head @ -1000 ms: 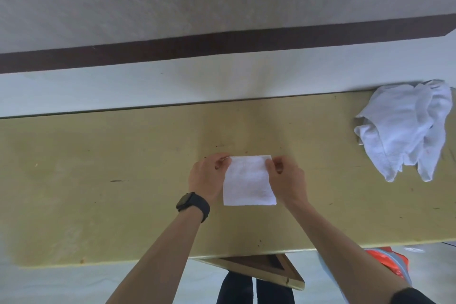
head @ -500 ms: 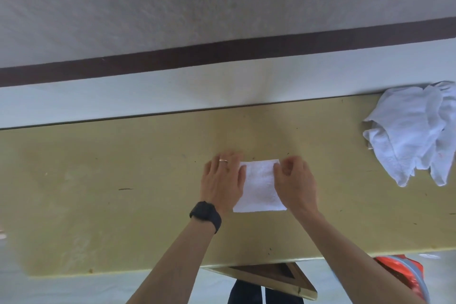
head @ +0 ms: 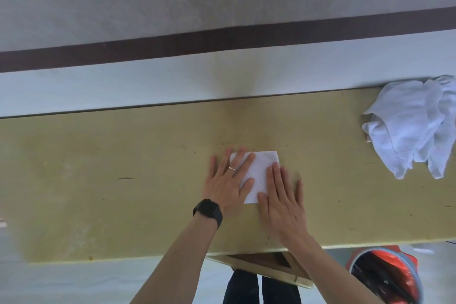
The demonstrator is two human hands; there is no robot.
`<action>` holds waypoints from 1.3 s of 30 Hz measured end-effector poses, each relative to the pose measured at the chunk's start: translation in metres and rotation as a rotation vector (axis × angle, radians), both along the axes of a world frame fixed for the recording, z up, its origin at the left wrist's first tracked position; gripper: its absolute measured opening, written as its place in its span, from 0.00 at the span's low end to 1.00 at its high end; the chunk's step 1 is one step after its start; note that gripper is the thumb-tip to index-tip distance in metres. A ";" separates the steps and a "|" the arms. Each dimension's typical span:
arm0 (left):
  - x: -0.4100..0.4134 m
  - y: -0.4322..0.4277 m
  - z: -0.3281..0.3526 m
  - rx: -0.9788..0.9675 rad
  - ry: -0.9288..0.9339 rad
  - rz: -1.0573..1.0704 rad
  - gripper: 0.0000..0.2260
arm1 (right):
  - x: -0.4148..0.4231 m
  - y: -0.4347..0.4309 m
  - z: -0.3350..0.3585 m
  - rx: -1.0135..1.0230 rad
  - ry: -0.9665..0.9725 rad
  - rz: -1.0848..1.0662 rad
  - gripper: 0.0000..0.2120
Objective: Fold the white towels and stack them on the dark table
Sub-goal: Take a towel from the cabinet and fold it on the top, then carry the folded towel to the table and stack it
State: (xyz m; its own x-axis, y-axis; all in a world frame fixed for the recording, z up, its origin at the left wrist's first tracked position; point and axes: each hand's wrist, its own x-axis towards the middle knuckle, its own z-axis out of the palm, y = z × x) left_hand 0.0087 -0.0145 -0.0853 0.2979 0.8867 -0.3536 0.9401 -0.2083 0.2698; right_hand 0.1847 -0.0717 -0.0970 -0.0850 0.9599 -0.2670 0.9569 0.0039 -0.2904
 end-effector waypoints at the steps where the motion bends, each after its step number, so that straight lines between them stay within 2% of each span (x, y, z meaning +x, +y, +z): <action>1: 0.000 -0.001 0.001 -0.003 -0.003 0.000 0.27 | -0.001 0.001 0.002 -0.015 0.003 -0.008 0.31; 4: 0.005 -0.010 0.009 0.026 -0.047 0.139 0.27 | -0.004 0.004 0.013 -0.018 0.062 -0.124 0.32; 7: 0.021 -0.019 0.031 0.043 -0.136 0.561 0.26 | -0.003 0.021 0.037 -0.065 0.156 -0.363 0.29; 10: 0.031 -0.011 0.045 -0.125 -0.244 0.862 0.20 | -0.004 0.045 0.049 -0.092 0.231 -0.542 0.25; 13: 0.034 0.000 0.045 -0.226 -0.292 0.974 0.15 | -0.005 0.070 0.053 -0.208 0.278 -0.644 0.20; 18: 0.040 0.012 0.049 -0.292 -0.397 1.150 0.07 | -0.006 0.096 0.054 -0.426 0.258 -0.692 0.12; 22: 0.042 0.018 0.056 -0.350 -0.438 1.161 0.06 | -0.002 0.098 0.057 -0.493 0.345 -0.670 0.08; 26: 0.034 0.014 0.060 -0.444 -0.496 1.124 0.01 | 0.003 0.083 0.064 -0.434 0.481 -0.647 0.01; 29: 0.025 0.007 0.064 -0.470 -0.629 1.086 0.06 | 0.007 0.068 0.068 -0.369 0.664 -0.672 0.02; 33: 0.006 -0.012 0.090 -0.397 -0.785 1.011 0.10 | 0.012 0.043 0.093 -0.250 0.808 -0.616 0.04; 39: -0.020 -0.048 0.175 -0.315 -0.911 0.887 0.12 | 0.009 0.013 0.173 -0.088 0.841 -0.477 0.02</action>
